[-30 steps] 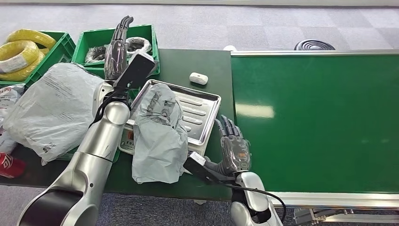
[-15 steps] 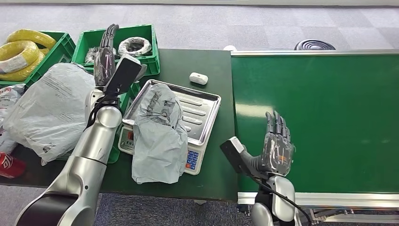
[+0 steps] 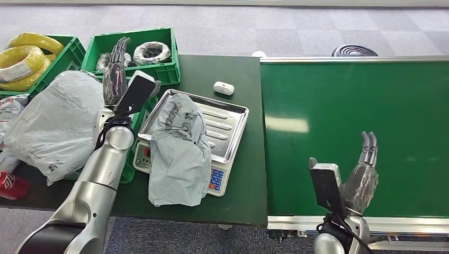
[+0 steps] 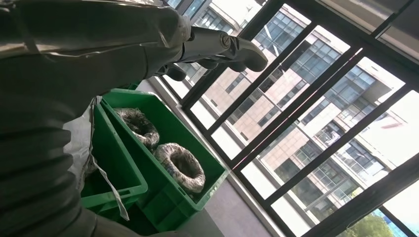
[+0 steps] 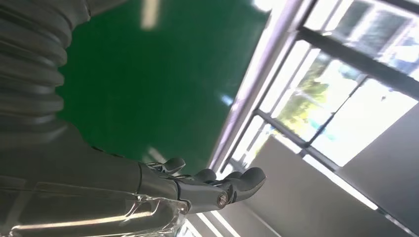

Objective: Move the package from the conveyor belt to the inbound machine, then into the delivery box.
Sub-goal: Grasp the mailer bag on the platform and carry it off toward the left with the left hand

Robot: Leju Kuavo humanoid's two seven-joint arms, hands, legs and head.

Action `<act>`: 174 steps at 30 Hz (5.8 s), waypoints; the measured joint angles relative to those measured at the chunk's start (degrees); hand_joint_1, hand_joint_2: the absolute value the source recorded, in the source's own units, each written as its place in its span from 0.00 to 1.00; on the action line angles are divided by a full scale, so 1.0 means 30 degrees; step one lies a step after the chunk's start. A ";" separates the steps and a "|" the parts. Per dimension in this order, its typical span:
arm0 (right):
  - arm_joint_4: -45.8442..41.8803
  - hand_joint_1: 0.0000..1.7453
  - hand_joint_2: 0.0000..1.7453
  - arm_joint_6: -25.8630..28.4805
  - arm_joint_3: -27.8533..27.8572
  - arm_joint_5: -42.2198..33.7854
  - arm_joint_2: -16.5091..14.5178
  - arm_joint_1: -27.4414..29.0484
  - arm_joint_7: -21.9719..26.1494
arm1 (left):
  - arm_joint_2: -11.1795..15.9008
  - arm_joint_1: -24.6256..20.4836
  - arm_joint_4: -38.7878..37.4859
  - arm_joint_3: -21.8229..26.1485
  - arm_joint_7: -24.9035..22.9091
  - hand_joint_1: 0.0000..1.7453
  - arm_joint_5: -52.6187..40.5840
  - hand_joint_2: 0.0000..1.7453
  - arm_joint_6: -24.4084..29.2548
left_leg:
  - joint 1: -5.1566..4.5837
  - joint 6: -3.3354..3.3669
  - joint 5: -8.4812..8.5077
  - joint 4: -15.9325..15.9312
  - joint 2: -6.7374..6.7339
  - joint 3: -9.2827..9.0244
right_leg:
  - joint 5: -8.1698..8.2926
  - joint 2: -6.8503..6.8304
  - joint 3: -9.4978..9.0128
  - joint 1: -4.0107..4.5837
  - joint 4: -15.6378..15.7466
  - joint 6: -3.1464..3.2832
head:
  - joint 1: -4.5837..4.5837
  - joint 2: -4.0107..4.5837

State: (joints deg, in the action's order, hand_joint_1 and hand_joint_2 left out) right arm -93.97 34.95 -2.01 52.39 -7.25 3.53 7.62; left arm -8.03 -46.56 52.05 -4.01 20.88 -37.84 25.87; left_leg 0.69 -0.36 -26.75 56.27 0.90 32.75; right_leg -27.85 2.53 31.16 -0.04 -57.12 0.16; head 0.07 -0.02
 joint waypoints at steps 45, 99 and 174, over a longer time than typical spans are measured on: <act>0.5104 0.00 1.00 0.1667 0.2776 -0.9489 -0.4373 -0.2496 1.0770 | -0.1302 -0.2421 -0.6645 -0.2896 -0.1449 0.00 -0.3432 1.00 0.0653 | -0.0002 0.0003 0.0022 0.0002 0.0034 0.0006 | 0.0001 -0.0056 -0.0007 -0.0002 -0.0002 0.0000 | 0.0006 0.0000; 0.4794 0.00 1.00 0.1675 0.3543 -0.8527 -0.4404 -0.1770 1.0770 | -0.1843 -0.2533 -0.9477 -0.6346 -0.0600 0.75 -0.3435 1.00 -0.9238 | -0.0015 0.0004 0.0022 0.0001 0.0042 -0.0002 | 0.0001 -0.0063 -0.0022 -0.0013 -0.0001 -0.0002 | 0.0006 0.0002; 0.5743 0.00 1.00 0.1673 0.3448 -0.8560 -0.4415 -0.2189 1.0770 | 0.0058 -0.3534 -0.7117 -0.1488 -0.0916 0.00 -0.2632 1.00 -0.0807 | -0.0021 0.0004 0.0032 0.0003 0.0120 0.0020 | -0.0003 -0.0136 -0.0019 -0.0021 -0.0003 -0.0004 | 0.0005 0.0000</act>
State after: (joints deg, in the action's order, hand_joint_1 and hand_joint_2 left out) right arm -76.75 39.97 8.34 26.71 -20.49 -3.04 39.93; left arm -7.86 -57.17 30.70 -8.47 18.13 -45.74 23.45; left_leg 0.63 -0.34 -26.66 56.28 1.26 32.81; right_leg -27.86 2.12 31.10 -0.10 -57.13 0.14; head 0.09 -0.02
